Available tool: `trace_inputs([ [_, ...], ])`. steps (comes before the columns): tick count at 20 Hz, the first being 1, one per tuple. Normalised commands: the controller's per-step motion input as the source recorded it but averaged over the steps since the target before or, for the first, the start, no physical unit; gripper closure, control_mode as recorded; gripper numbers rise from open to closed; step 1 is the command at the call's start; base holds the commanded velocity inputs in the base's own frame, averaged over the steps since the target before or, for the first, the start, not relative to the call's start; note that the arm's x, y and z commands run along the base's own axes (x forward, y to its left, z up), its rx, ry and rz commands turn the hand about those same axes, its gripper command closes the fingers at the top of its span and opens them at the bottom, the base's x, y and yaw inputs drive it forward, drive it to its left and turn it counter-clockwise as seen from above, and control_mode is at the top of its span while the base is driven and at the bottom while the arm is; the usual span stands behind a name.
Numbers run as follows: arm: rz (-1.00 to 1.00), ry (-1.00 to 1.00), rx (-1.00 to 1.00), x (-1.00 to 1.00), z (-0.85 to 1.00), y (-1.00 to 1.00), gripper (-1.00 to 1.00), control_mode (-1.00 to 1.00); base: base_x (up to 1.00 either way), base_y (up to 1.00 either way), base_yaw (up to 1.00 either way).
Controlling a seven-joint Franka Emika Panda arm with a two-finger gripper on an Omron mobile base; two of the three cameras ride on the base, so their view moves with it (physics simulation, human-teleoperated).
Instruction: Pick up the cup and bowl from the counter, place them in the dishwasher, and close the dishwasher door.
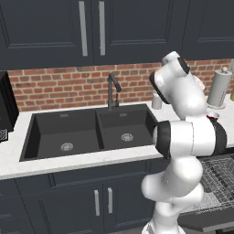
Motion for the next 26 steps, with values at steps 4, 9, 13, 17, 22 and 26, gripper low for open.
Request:
trace_inputs([
  [4,-0.16,0.06,0.06,0.08,-0.15,-0.02,-1.00,-1.00,0.00,0.00,0.00],
  [9,-0.15,0.00,0.08,0.14,-0.37,-0.14,-1.00,-1.00,0.00,0.00,0.00],
  [13,-0.12,0.00,0.11,0.17,-0.41,-0.21,-1.00,-1.00,0.00,0.00,0.00],
  [17,-0.07,-0.06,0.05,0.14,-0.34,-0.22,-1.00,-1.00,0.00,0.00,0.00],
  [22,-0.02,-0.18,0.00,0.08,-0.25,-0.11,-1.00,-1.00,0.00,0.00,0.00],
  [26,0.00,-0.26,0.00,0.01,-0.21,-0.07,-1.00,-1.00,0.00,0.00,0.00],
])
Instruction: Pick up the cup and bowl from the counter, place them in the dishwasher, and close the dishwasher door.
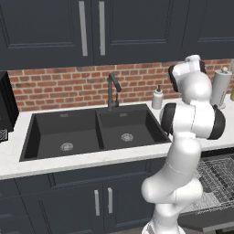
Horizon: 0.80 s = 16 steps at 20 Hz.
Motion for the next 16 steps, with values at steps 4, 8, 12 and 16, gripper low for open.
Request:
trace_inputs([
  [4,0.00,-0.27,0.00,0.00,-0.23,-0.07,-1.00,-1.00,0.00,0.00,0.00],
  [8,-0.02,-0.17,0.00,0.17,-0.24,-0.17,-1.00,-1.00,0.00,0.00,0.00],
  [12,-0.04,-0.04,0.00,0.46,-0.07,-0.11,-1.00,-1.00,0.00,0.00,0.00],
  [16,-0.06,0.00,0.00,0.66,0.00,-0.08,-1.00,-1.00,0.00,0.00,0.00],
])
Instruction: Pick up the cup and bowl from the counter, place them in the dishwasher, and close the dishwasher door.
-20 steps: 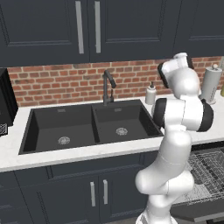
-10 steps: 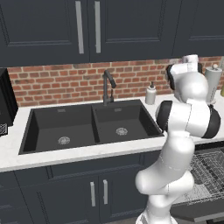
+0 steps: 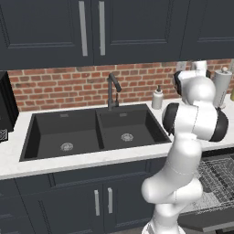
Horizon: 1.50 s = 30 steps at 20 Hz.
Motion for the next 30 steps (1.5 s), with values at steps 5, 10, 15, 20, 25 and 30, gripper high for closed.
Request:
trace_inputs([
  [5,-0.09,0.00,-0.01,0.59,0.00,-0.16,-1.00,-1.00,0.00,0.00,0.00],
  [10,-0.10,0.00,0.00,0.22,-0.10,-0.31,-1.00,-1.00,0.00,0.00,0.00],
  [15,-0.10,0.00,0.00,0.14,-0.22,-0.32,-1.00,-1.00,0.00,0.00,0.00],
  [20,-0.08,0.00,0.00,0.20,-0.27,-0.26,-1.00,-1.00,0.00,0.00,0.00],
  [25,-0.07,-0.01,0.00,0.14,-0.29,-0.20,-1.00,-1.00,0.00,0.00,0.00],
  [30,-0.07,-0.03,0.00,0.06,-0.29,-0.18,-1.00,-1.00,0.00,0.00,0.00],
])
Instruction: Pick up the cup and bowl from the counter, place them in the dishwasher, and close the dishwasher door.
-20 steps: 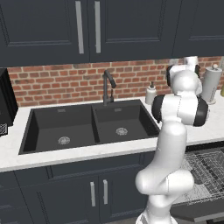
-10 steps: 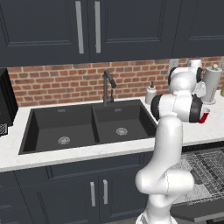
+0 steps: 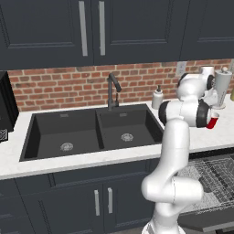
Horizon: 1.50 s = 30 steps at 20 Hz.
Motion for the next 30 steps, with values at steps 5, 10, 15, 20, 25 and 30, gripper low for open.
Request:
trace_inputs([
  [5,-0.06,-0.06,-0.02,0.00,-0.24,-0.14,-1.00,-1.00,0.00,0.00,0.00],
  [10,-0.05,-0.11,-0.06,0.00,-0.24,-0.06,-1.00,-1.00,0.00,0.00,0.00],
  [15,-0.02,-0.12,-0.09,0.00,-0.31,0.00,-1.00,-1.00,0.00,0.00,0.00],
  [20,-0.01,-0.11,-0.10,0.00,-0.33,0.00,-1.00,-1.00,0.00,0.00,0.00],
  [25,-0.02,-0.10,-0.10,0.00,-0.30,-0.03,-1.00,-1.00,0.00,0.00,0.00],
  [30,-0.02,-0.08,-0.10,0.09,-0.13,-0.07,-1.00,-1.00,0.00,0.00,0.00],
])
